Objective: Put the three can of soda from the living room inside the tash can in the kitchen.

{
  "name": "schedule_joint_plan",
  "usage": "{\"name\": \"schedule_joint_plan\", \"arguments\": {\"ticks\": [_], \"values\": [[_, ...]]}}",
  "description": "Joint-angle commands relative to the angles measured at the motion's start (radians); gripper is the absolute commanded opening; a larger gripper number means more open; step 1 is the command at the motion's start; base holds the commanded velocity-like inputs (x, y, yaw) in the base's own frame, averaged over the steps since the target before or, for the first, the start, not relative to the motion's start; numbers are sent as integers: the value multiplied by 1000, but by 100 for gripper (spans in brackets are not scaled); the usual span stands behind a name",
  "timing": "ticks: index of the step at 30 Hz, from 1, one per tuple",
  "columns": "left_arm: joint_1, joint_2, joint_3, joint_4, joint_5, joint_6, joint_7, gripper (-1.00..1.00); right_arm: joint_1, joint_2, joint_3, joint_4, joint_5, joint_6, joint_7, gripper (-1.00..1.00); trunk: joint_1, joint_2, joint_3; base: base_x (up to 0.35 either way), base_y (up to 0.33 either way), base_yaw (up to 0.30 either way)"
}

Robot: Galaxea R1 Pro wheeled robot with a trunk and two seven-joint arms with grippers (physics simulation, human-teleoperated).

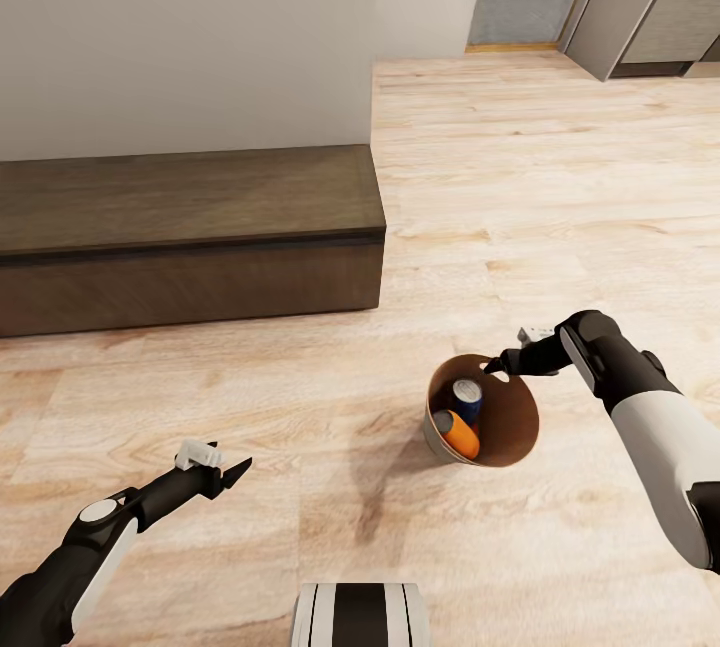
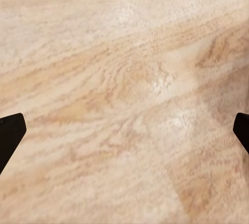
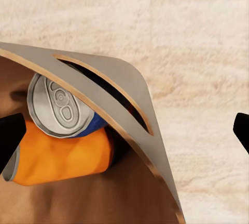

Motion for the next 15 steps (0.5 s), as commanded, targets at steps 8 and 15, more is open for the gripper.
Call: {"name": "schedule_joint_plan", "arguments": {"ticks": [8,15], "values": [[0,0,1,0,0,0,0,100,1,0,0,-1,0,0,1,100,0,0,0,0,0,0],[0,0,0,0,0,0,0,100,35,1,-13,-40,0,0,0,100,0,0,4,0,0,0]]}}
